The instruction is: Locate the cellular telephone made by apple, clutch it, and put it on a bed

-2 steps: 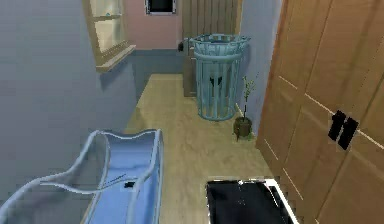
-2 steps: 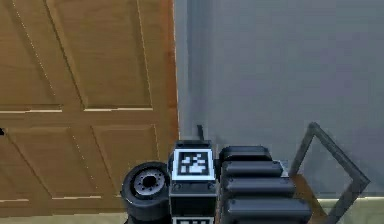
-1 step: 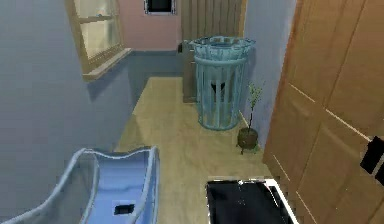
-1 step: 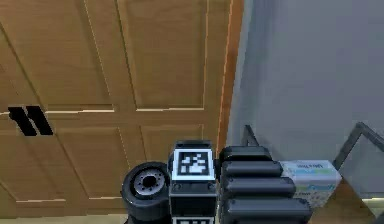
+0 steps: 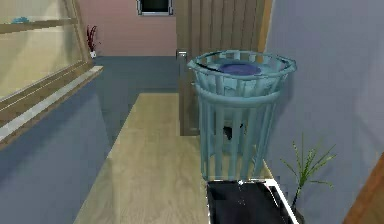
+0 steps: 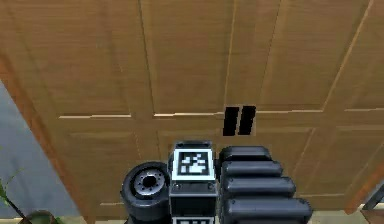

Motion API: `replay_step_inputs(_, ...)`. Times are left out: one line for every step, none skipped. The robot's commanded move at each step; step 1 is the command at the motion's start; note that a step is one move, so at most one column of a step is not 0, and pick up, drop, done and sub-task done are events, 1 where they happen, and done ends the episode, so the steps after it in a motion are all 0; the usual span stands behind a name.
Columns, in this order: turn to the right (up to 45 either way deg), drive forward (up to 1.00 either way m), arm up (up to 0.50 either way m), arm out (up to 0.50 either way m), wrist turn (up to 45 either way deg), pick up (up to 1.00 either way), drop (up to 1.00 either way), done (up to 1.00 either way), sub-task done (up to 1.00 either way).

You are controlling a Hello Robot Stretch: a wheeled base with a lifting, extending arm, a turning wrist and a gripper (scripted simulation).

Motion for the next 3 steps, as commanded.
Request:
replay_step_inputs(-6.0, 0.00, 0.00, 0.00, 0.0, 0.00, 0.00, 0.00, 0.00)
replay_step_inputs(0.0, 0.50, 0.00, 0.00, 0.0, 0.00, 0.00, 0.00, 0.00)
replay_step_inputs(0.0, 1.00, 0.00, 0.00, 0.0, 0.00, 0.00, 0.00, 0.00)
